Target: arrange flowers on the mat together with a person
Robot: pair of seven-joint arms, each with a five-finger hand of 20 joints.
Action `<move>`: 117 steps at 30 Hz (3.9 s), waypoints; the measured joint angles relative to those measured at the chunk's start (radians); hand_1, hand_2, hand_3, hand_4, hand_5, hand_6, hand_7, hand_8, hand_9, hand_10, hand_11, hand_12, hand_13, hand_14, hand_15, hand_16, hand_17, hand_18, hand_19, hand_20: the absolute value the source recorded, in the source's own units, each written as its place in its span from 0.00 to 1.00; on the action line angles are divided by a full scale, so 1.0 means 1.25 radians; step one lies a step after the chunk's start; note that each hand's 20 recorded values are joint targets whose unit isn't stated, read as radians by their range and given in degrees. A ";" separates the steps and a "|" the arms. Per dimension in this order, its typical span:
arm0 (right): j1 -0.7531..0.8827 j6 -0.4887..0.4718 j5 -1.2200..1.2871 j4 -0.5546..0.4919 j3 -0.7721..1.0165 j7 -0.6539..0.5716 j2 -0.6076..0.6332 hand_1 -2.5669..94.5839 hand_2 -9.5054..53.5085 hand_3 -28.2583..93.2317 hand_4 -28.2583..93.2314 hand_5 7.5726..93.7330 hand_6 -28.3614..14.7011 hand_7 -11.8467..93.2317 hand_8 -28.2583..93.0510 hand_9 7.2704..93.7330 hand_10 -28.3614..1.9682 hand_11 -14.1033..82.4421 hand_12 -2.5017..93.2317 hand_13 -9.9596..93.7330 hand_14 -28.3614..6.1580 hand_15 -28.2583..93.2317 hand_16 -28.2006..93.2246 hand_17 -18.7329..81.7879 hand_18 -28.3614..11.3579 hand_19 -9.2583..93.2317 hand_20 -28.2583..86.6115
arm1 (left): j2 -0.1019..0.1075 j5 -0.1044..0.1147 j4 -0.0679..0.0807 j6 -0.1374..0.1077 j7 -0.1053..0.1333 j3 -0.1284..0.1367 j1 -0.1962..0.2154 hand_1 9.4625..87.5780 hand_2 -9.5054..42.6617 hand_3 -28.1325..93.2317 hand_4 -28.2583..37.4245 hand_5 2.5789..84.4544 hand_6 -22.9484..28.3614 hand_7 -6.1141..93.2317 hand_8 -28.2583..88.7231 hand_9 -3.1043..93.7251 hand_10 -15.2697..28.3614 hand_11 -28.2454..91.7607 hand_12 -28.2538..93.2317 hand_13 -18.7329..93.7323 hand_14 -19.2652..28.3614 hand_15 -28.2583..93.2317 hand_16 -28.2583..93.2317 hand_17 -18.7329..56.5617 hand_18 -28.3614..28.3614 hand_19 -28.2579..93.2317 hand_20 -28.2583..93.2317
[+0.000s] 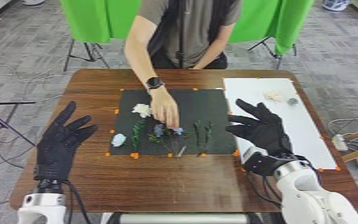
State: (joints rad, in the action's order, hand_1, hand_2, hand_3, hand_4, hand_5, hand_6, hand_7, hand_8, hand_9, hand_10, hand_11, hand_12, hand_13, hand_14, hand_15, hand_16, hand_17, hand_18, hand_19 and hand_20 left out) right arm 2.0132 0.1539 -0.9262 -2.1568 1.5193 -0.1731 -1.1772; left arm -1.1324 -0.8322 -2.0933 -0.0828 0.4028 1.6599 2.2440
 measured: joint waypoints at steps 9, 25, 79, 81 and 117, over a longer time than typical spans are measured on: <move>0.000 0.007 -0.008 -0.002 0.002 -0.002 0.002 0.19 0.34 0.83 0.02 0.46 0.63 0.24 0.14 0.54 0.28 0.32 0.19 0.52 0.22 0.65 0.32 0.26 0.13 0.65 0.43 | 0.004 0.007 -0.002 -0.003 -0.001 -0.008 0.002 0.13 0.31 0.84 0.00 0.36 0.53 0.16 0.17 0.42 0.76 0.42 0.33 0.46 0.93 0.64 0.18 0.26 1.00 0.86 0.07; -0.078 0.282 -0.412 0.002 -0.019 -0.259 0.133 0.27 0.24 0.84 0.03 0.45 0.64 0.25 0.13 0.58 0.29 0.40 0.20 0.59 0.30 0.73 0.32 0.31 0.12 0.70 0.43 | 0.039 0.022 -0.005 -0.028 0.016 -0.029 -0.016 0.13 0.32 0.84 0.00 0.36 0.53 0.17 0.17 0.42 0.77 0.43 0.33 0.46 0.93 0.65 0.17 0.25 1.00 0.86 0.10; -0.891 -0.225 -0.700 0.617 -0.666 -0.675 0.340 0.40 0.06 0.85 0.00 0.43 0.76 0.27 0.12 0.54 0.36 0.31 0.18 0.59 0.34 0.63 0.31 0.31 0.01 0.65 0.40 | 0.106 0.091 -0.026 -0.068 0.102 -0.069 -0.020 0.14 0.32 0.84 0.00 0.36 0.55 0.17 0.17 0.42 0.77 0.44 0.33 0.46 0.93 0.65 0.17 0.26 1.00 0.86 0.10; -0.889 -0.220 -0.703 0.617 -0.666 -0.675 0.339 0.47 0.02 0.84 0.00 0.50 0.77 0.29 0.11 0.62 0.42 0.31 0.17 0.66 0.42 0.61 0.32 0.36 0.08 0.68 0.40 | 0.106 0.090 -0.026 -0.066 0.101 -0.069 -0.020 0.14 0.32 0.84 0.00 0.36 0.55 0.17 0.17 0.43 0.77 0.44 0.33 0.46 0.93 0.65 0.17 0.26 1.00 0.86 0.10; -0.802 0.137 -0.964 0.295 -0.703 -0.595 0.381 0.67 0.00 0.77 0.00 0.86 0.70 0.36 0.21 1.00 0.77 0.26 0.39 0.91 0.74 0.58 0.50 0.49 0.31 0.84 0.36 | 0.104 0.090 -0.028 -0.061 0.095 -0.063 -0.011 0.14 0.33 0.84 0.00 0.36 0.55 0.17 0.17 0.43 0.78 0.44 0.33 0.46 0.93 0.65 0.17 0.25 1.00 0.86 0.10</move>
State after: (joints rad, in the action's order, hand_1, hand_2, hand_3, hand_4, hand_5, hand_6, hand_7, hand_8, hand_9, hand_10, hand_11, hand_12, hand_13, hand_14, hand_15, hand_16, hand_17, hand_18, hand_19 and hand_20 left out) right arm 1.0102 0.3245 -2.1310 -1.7883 0.6406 -0.9163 -0.7013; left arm -1.0019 -0.7197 -2.1283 -0.1595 0.5220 1.5808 2.2299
